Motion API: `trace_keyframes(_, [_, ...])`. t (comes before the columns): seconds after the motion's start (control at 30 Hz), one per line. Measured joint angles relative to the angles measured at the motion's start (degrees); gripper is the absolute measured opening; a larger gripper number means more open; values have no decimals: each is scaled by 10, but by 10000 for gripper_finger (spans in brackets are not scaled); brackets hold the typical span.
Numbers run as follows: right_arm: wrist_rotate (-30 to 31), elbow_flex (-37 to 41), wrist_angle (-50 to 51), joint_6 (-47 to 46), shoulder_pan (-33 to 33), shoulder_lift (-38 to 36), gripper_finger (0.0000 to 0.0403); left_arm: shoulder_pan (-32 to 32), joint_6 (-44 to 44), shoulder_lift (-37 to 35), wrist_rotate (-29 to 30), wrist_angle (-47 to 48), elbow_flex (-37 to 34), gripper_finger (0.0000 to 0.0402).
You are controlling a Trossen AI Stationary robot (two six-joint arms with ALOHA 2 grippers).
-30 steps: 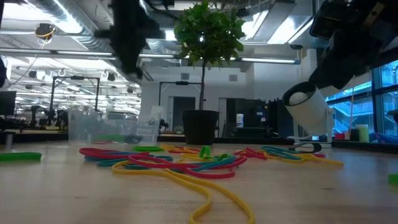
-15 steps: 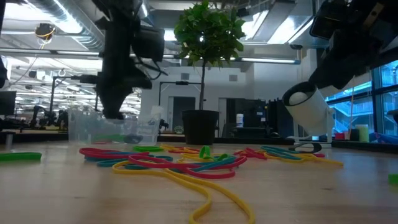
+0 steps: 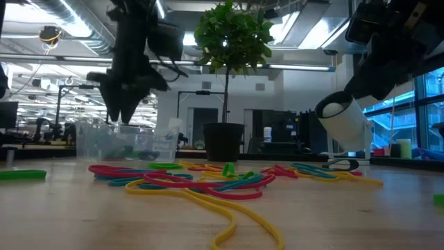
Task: Pick and place rubber bands into bin
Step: Put the red rubber band into the transparent bin
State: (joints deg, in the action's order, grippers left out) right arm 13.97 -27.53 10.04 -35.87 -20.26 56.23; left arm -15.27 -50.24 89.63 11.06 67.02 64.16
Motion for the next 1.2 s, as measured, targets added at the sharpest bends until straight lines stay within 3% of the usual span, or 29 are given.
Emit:
trace_keyframes(0.27, [0, 0, 0, 0, 0, 0, 21, 84, -11, -63, 32, 9, 79, 114])
trace_keyframes(0.5, [0, 0, -10, 1, 0, 0, 21, 198, -39, -119, 56, -28, 88, 50])
trace_keyframes(0.6, [0, 0, -23, 3, 0, 0, 21, 248, -7, -119, 71, -55, 87, 12])
trace_keyframes(0.7, [0, 1, -38, 3, 0, 0, 21, 289, 50, -116, 70, -106, 78, 3])
trace_keyframes(0.93, [5, 1, -87, 33, 0, 0, 19, 347, 185, -121, 41, -357, -21, 1])
trace_keyframes(1.03, [41, 0, -120, 30, 0, 0, 7, 353, 191, -126, 38, -428, -83, 1])
trace_keyframes(1.2, [45, -22, -130, 12, 0, 18, 4, 355, 195, -186, 37, -537, -195, 1])
